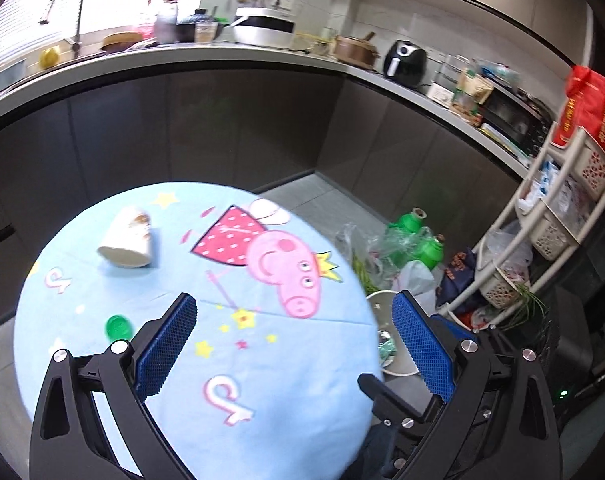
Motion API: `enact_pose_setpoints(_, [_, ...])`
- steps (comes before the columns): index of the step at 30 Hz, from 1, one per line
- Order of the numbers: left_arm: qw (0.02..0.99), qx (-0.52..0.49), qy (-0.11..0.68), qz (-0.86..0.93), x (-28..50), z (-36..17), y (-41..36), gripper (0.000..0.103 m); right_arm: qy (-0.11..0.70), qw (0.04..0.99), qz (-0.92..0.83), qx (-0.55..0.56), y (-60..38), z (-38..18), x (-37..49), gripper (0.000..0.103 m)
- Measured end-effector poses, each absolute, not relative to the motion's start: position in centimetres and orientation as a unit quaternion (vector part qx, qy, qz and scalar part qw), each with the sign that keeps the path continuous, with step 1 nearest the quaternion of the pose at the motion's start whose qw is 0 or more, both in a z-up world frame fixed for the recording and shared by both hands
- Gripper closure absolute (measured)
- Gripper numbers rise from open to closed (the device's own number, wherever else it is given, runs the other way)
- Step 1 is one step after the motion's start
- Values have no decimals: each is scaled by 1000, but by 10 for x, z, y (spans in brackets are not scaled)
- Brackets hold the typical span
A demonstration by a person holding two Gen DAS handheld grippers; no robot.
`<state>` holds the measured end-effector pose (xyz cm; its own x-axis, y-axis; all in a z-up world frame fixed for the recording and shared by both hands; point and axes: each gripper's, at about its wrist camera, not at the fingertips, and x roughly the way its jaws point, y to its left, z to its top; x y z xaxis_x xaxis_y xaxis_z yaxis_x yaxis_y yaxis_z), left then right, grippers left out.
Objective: Collect trash
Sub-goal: 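Move both tools back over the table toward the cup and lid, then grasp the white paper cup with the left tool while the right tool grasps the green lid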
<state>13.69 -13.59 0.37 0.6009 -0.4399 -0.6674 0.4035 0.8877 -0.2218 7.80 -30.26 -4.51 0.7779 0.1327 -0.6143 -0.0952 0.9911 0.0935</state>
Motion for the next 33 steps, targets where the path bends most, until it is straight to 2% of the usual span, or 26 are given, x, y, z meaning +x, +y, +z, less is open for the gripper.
enact_pose_setpoints(18, [897, -47, 422, -121, 169, -45, -3, 9, 351, 928, 123, 11, -220, -49, 147, 3])
enact_pose_setpoints(22, [895, -46, 432, -99, 178, -60, 25, 9, 372, 917, 138, 36, -212, -57, 172, 3])
enact_pose_setpoints(29, [887, -71, 447, -90, 191, -76, 63, 9, 413, 891, 186, 18, -168, -87, 203, 4])
enact_pose_setpoints(31, [885, -82, 451, -86, 195, -79, 75, 9, 422, 884, 201, 10, -152, -97, 206, 8])
enact_pose_setpoints(33, [882, -92, 455, -83, 200, -82, 88, 10, 434, 873, 220, 7, -134, -110, 210, 22])
